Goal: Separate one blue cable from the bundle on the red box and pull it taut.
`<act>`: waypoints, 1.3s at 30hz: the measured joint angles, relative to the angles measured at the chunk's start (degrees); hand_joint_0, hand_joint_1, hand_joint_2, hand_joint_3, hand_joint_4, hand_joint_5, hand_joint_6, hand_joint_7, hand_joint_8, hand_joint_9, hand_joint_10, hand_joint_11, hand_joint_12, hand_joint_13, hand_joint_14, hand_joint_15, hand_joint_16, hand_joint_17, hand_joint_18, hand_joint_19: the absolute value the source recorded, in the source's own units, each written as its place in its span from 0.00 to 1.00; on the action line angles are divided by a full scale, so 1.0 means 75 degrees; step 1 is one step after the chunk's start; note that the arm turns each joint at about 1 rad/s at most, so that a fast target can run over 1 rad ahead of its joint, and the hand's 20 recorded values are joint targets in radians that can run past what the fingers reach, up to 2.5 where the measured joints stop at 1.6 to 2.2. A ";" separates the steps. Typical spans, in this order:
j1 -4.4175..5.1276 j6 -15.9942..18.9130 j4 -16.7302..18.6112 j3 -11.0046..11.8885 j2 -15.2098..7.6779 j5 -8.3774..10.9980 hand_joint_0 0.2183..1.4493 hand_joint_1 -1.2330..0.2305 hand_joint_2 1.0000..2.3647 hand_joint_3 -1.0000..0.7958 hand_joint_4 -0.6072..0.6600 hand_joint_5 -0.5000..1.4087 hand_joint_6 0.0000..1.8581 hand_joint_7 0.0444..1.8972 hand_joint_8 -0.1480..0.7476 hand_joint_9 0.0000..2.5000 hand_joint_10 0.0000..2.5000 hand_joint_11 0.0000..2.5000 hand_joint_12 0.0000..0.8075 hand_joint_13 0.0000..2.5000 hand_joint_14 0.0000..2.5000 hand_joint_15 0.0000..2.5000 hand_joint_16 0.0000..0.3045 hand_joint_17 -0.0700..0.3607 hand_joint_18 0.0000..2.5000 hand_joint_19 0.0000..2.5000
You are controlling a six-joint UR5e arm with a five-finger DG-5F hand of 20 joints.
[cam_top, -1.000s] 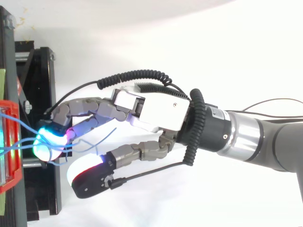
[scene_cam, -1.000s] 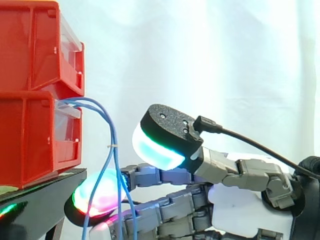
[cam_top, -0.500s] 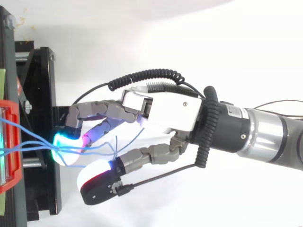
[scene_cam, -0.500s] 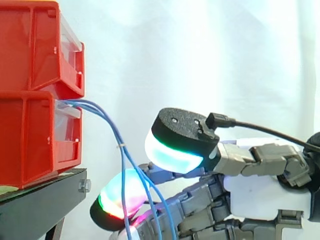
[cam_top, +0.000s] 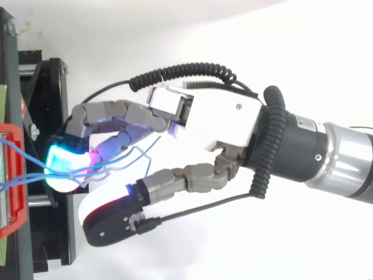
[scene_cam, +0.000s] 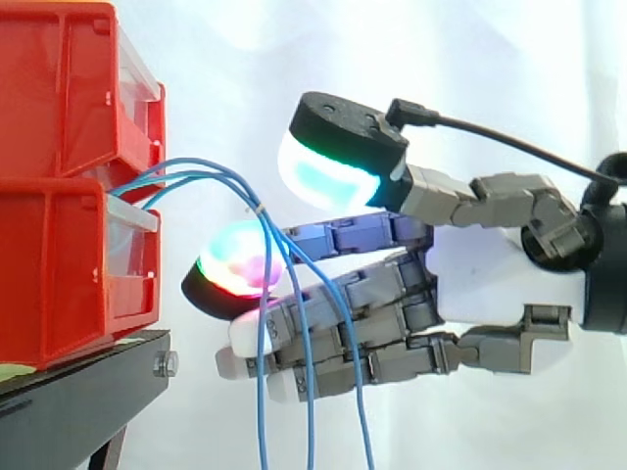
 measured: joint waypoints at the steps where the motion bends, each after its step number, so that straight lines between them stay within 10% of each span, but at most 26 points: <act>1: -0.0019 0.0080 -0.0215 0.0105 0.0003 -0.0005 0.28 0.42 0.00 0.28 0.64 0.22 0.30 0.65 0.39 0.31 0.00 0.09 0.36 0.17 0.00 0.04 0.12 0.35 0.11 0.11; 10: -0.0060 0.0936 -0.1524 0.0354 0.0007 -0.0042 0.31 0.38 0.00 0.31 0.61 0.21 0.38 0.53 0.39 0.32 0.00 0.10 0.35 0.17 0.00 0.04 0.12 0.35 0.12 0.11; 25: -0.0003 0.1052 -0.1626 0.0377 0.0078 -0.0017 0.33 0.29 0.01 0.48 0.46 0.18 0.51 0.47 0.42 0.34 0.00 0.15 0.38 0.22 0.00 0.09 0.13 0.37 0.18 0.13; 39: 0.0042 0.1052 -0.2304 0.0379 0.0349 -0.0034 0.28 0.34 0.00 0.28 0.54 0.20 0.49 0.46 0.39 0.42 0.01 0.20 0.37 0.26 0.00 0.11 0.12 0.35 0.22 0.15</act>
